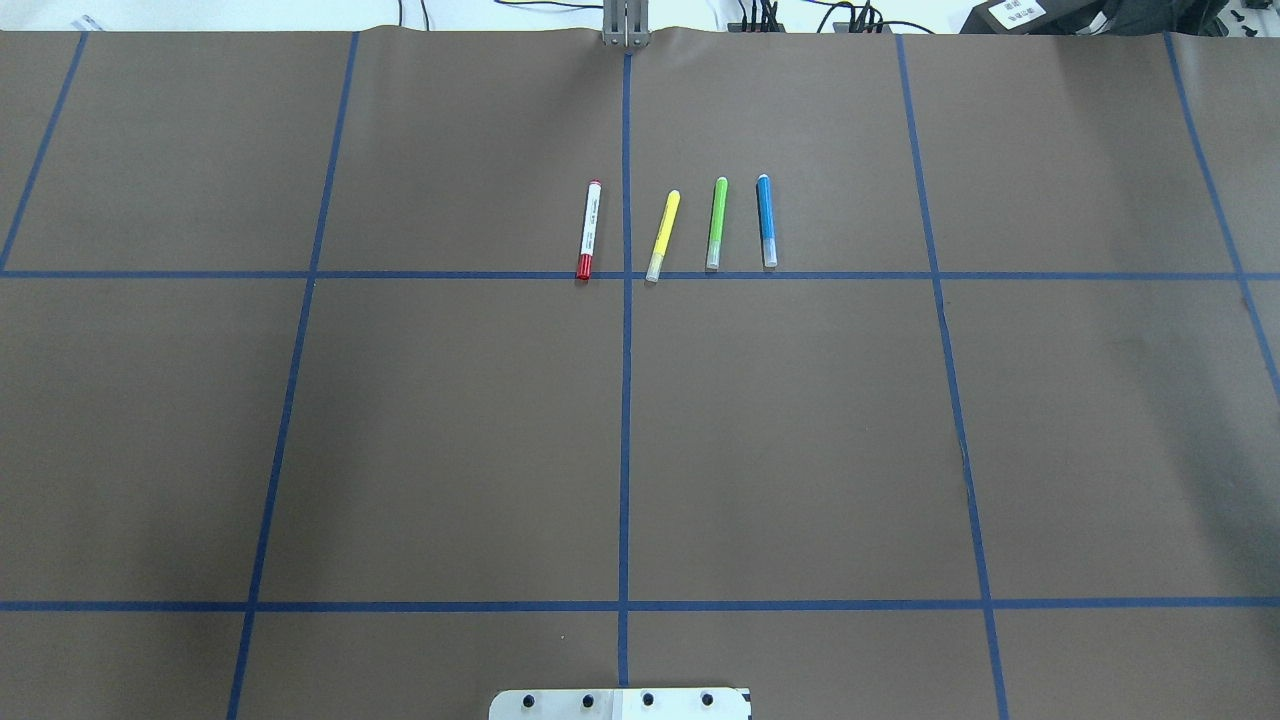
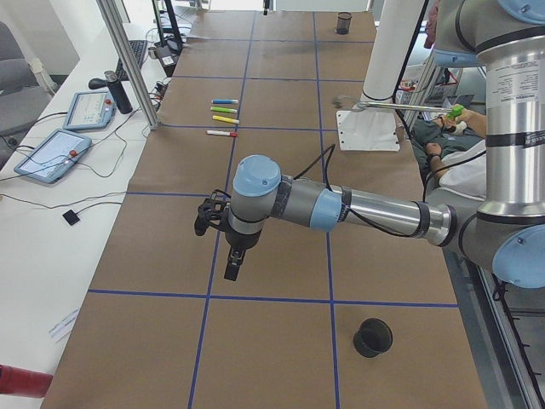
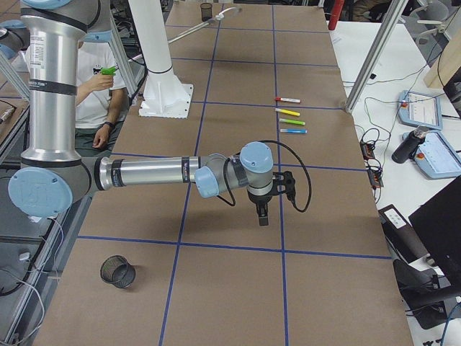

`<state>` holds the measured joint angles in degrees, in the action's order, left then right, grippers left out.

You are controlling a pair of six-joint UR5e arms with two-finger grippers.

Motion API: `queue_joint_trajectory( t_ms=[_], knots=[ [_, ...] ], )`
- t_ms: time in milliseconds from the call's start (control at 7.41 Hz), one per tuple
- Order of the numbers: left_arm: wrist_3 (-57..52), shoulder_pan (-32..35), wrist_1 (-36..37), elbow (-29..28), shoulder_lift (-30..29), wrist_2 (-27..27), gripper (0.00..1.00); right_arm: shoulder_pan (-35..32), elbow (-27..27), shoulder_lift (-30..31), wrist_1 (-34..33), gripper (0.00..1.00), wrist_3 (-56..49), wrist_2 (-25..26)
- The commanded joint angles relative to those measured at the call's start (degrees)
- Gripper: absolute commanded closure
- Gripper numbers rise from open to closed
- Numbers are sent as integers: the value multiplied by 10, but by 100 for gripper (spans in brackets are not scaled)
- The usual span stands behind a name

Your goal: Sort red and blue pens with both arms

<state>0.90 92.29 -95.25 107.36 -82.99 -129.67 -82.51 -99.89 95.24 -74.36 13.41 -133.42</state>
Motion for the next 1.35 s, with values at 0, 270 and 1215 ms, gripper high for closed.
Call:
queue_joint_trajectory(
  t_ms=[0,270,1215],
  knots=[
    [-3,-22,-5,-6,2,-9,0,0,0,-2,0,1,0,2],
    [2,-24,-5,-5,9,-10,0,0,0,-2,0,1,0,1],
    [2,-25,-4,-11,10,-37,0,4,-2,-1,0,1,0,-3]
  ],
)
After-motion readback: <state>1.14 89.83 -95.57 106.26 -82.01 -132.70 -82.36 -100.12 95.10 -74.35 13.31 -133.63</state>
